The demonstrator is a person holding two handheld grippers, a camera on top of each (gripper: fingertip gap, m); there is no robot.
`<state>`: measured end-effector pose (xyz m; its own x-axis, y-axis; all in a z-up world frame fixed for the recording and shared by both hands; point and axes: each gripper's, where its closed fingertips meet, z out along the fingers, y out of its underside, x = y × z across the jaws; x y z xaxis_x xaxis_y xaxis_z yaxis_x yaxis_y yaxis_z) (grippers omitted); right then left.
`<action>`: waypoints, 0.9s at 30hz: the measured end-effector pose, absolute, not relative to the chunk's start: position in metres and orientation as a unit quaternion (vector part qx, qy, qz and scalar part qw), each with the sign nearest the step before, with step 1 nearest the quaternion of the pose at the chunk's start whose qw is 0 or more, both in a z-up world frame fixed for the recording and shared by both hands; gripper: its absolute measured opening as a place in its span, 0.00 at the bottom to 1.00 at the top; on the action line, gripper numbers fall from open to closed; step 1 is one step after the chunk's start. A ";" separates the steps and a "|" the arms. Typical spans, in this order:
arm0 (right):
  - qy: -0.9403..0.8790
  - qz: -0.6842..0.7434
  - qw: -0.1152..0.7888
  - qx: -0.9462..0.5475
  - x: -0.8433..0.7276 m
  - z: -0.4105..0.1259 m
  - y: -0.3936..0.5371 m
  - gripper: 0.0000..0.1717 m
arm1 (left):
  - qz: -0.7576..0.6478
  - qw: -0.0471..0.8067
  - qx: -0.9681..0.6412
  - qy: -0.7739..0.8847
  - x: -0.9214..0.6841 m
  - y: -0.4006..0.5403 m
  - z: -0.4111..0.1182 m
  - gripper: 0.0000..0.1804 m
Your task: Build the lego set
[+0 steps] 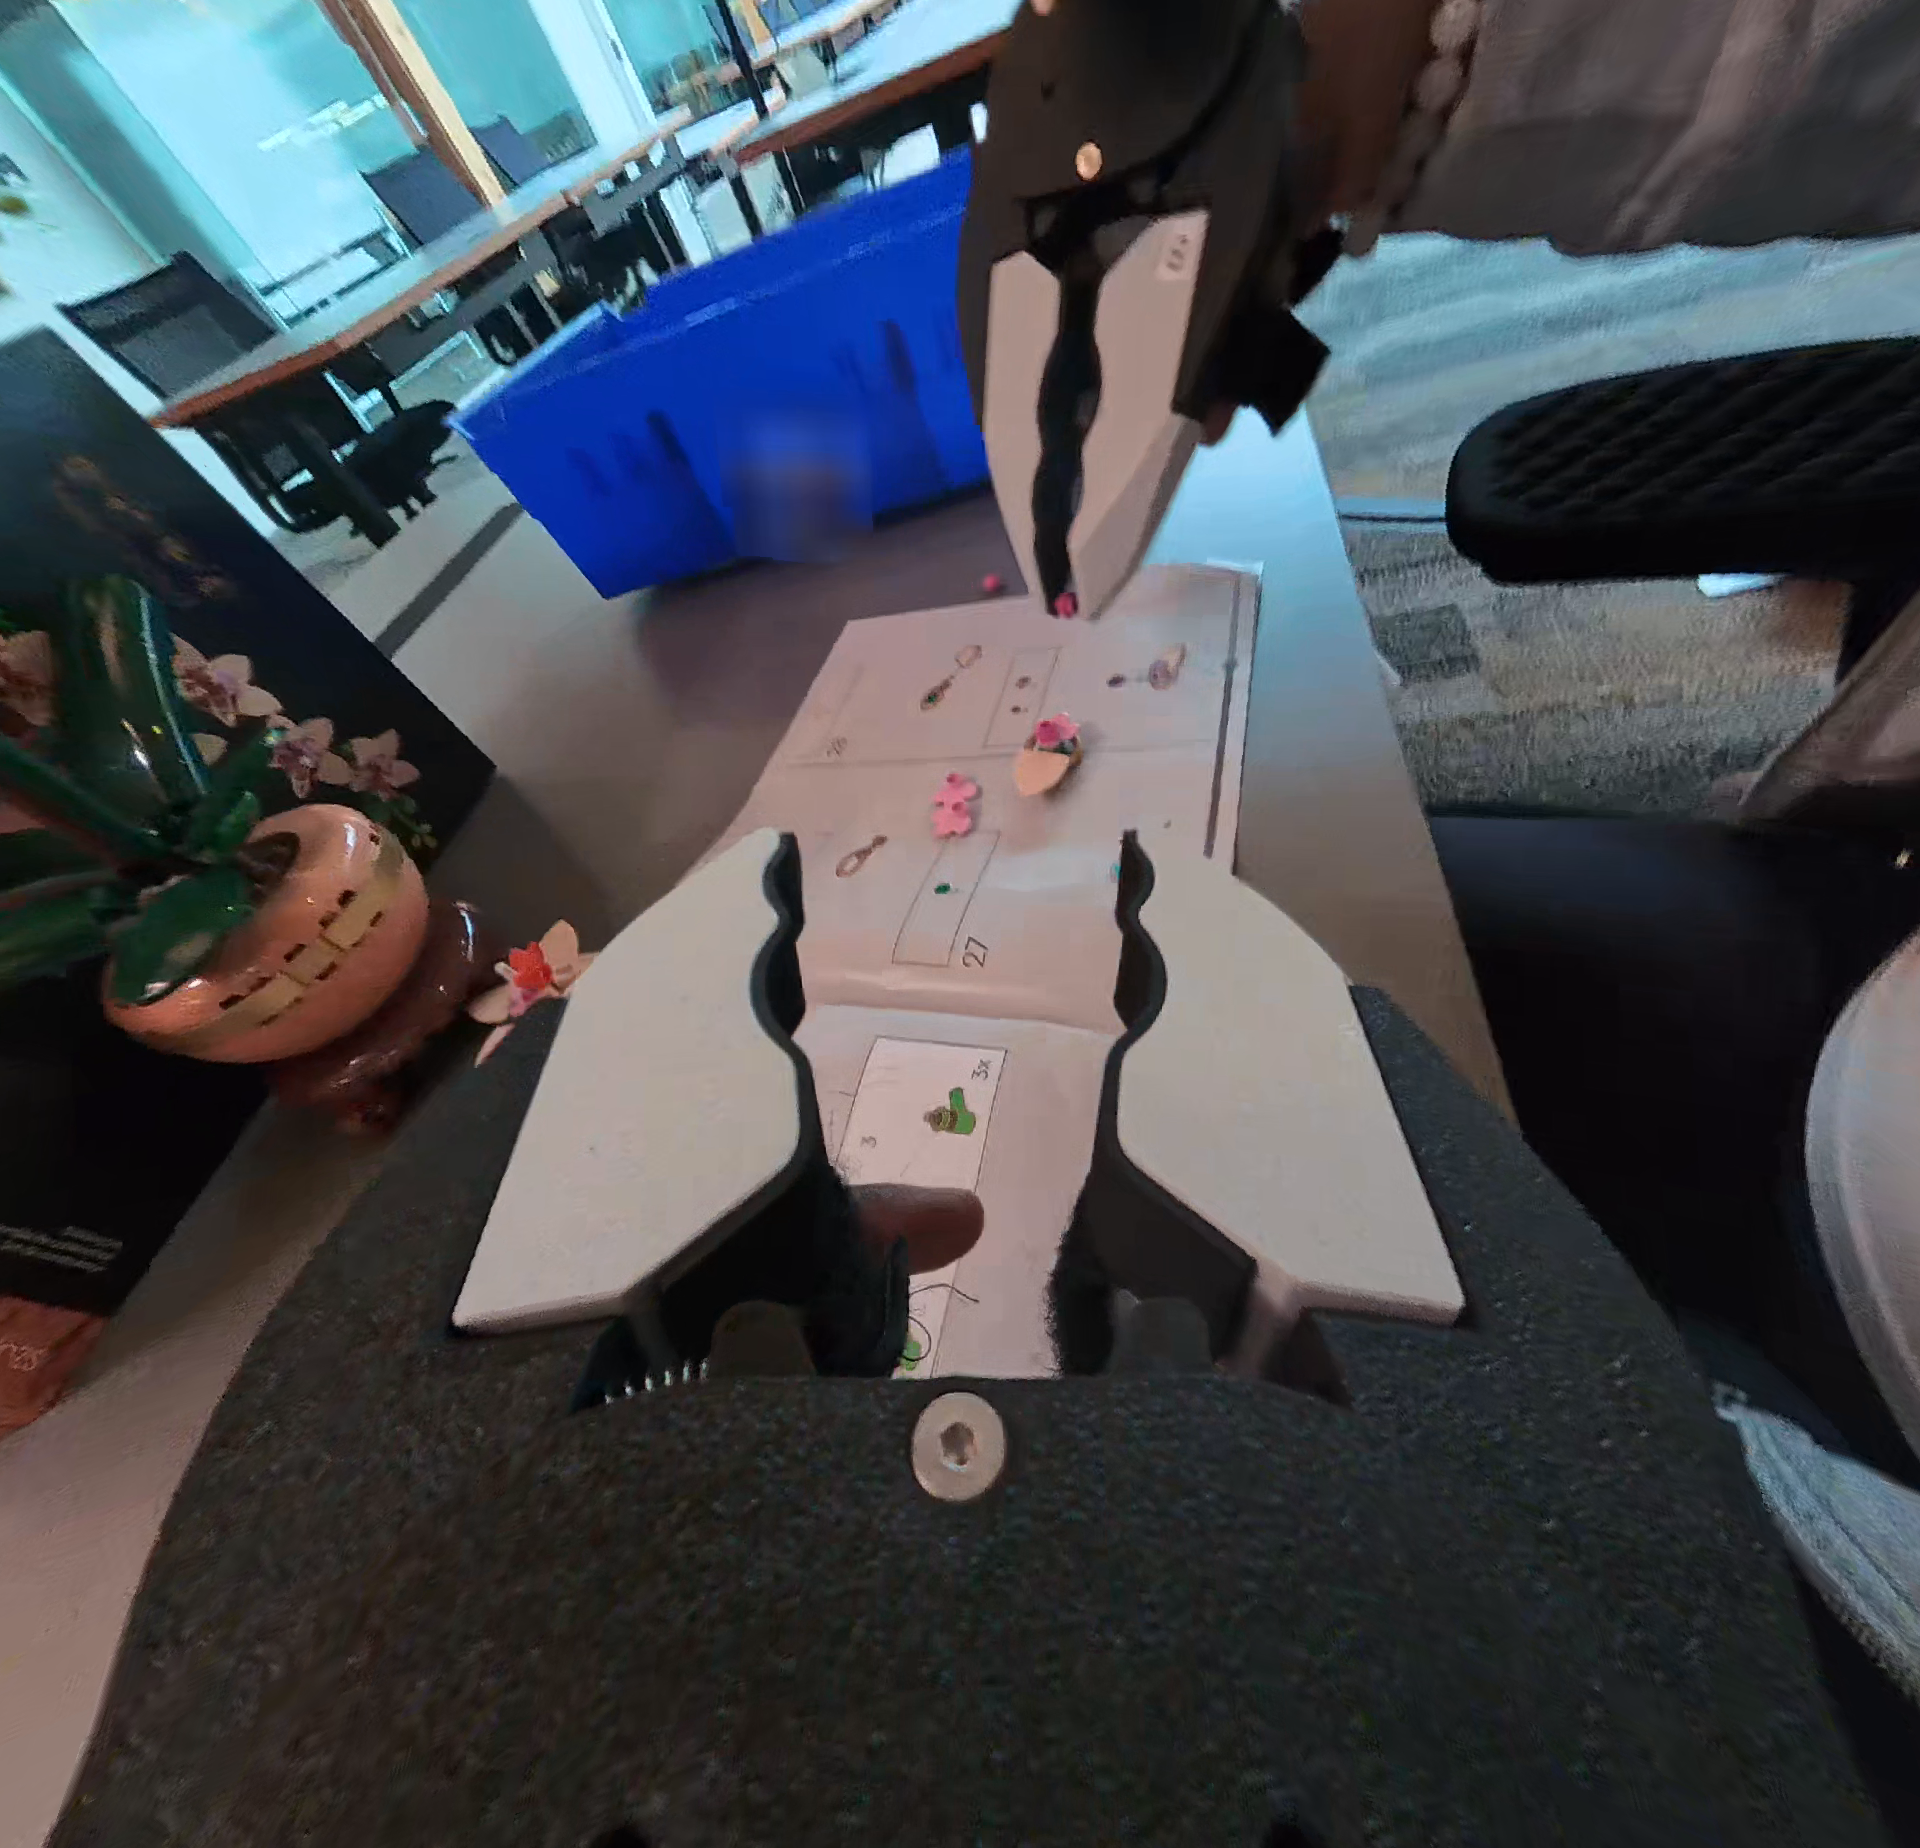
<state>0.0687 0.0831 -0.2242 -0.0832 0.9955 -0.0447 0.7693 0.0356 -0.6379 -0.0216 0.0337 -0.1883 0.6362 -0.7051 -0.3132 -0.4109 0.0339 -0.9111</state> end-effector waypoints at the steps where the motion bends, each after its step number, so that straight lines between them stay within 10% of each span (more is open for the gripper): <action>1: -0.687 0.248 0.216 -0.648 0.070 -0.228 0.094 0.02 | -0.117 0.582 -0.691 0.412 -0.022 0.036 -0.193 0.32; 18: -0.734 0.229 0.242 -0.592 0.067 -0.258 0.126 0.12 | -0.159 0.538 -0.729 0.392 0.004 0.046 -0.207 0.31; 27: -0.736 0.160 0.288 -0.592 0.070 -0.252 0.141 0.35 | -0.197 0.533 -0.709 0.417 0.033 0.039 -0.202 0.27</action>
